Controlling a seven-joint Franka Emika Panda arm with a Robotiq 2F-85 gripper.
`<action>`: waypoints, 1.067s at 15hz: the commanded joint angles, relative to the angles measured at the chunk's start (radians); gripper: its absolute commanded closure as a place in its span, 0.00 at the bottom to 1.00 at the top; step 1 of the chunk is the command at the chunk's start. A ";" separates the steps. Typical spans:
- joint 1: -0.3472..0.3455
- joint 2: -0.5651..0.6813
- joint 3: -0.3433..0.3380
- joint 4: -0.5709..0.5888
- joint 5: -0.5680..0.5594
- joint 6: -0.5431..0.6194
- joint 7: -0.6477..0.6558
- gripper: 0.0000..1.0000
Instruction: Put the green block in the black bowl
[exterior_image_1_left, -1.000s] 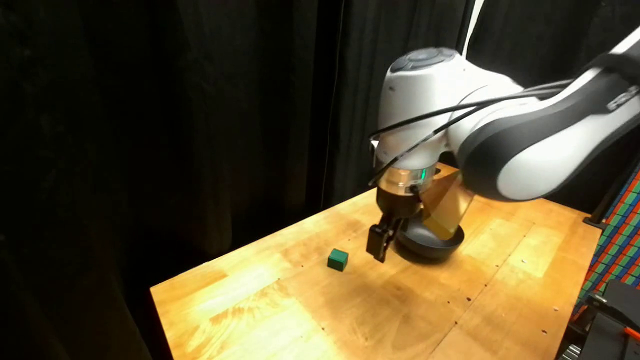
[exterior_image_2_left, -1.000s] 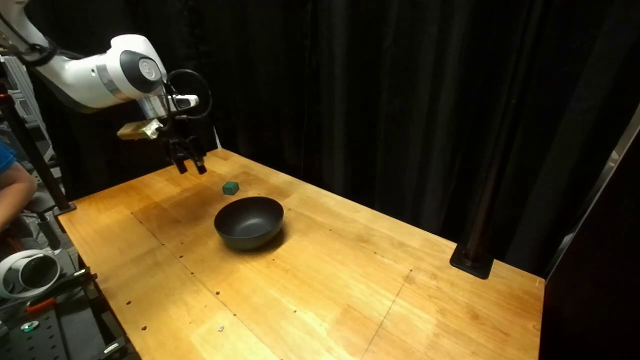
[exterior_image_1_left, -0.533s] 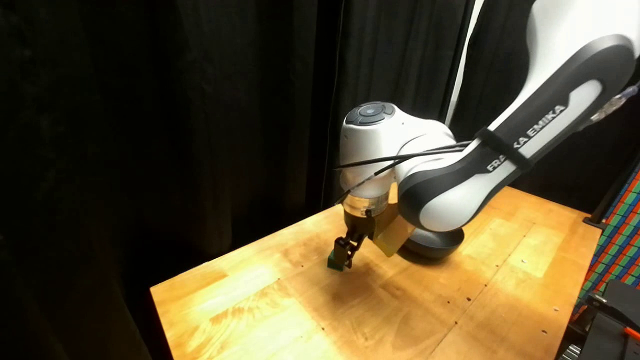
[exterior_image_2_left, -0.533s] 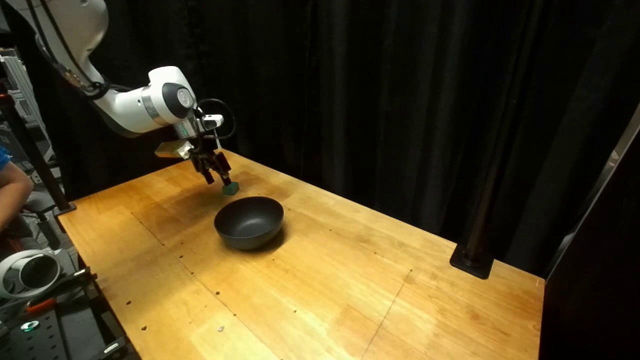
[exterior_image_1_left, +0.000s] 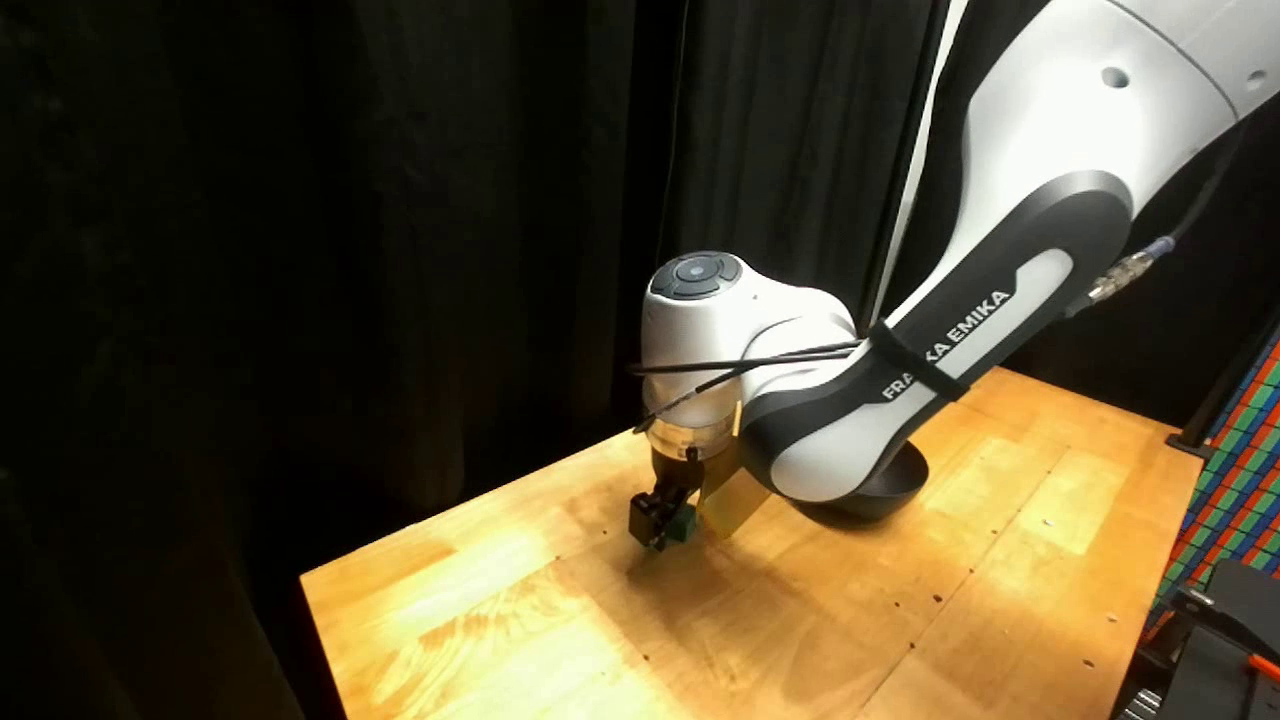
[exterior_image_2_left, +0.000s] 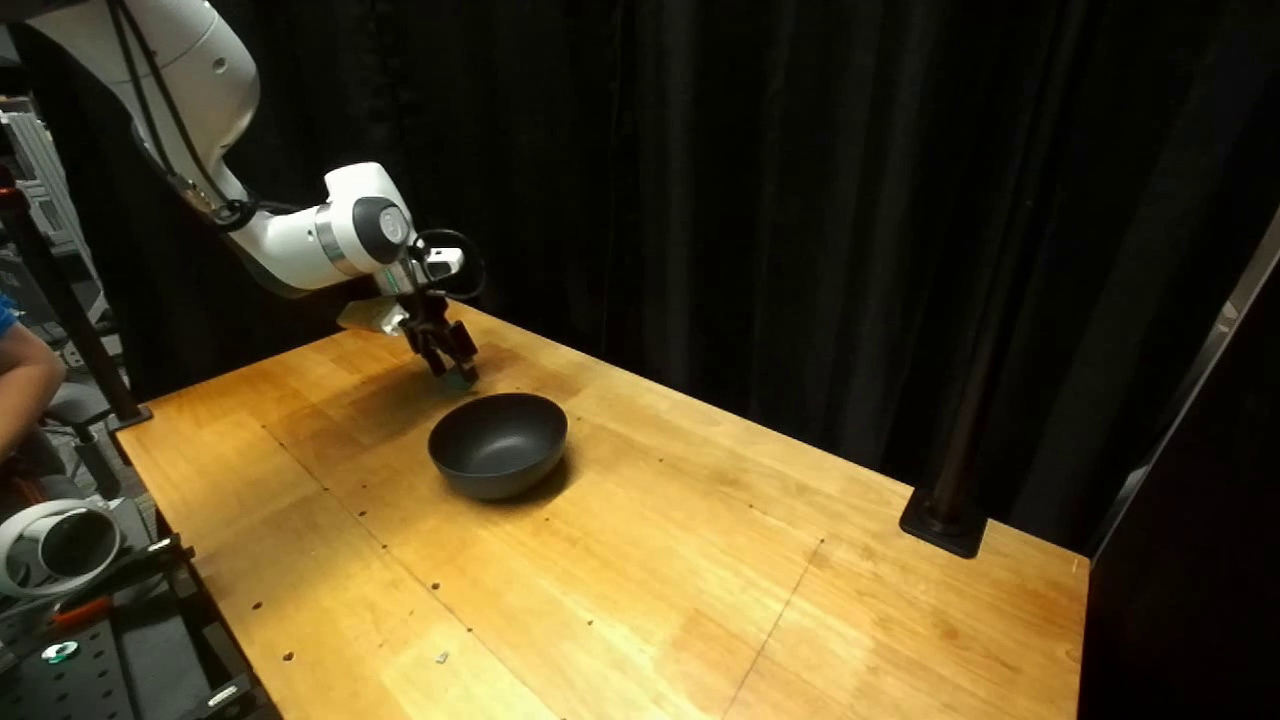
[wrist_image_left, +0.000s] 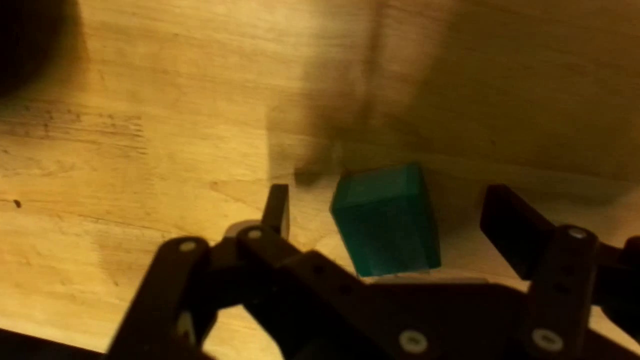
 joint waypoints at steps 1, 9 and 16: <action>0.040 0.044 -0.040 0.065 0.026 0.014 -0.017 0.34; 0.043 -0.064 -0.033 -0.009 0.081 -0.121 -0.056 0.82; 0.016 -0.387 -0.105 -0.222 -0.056 -0.374 0.076 0.82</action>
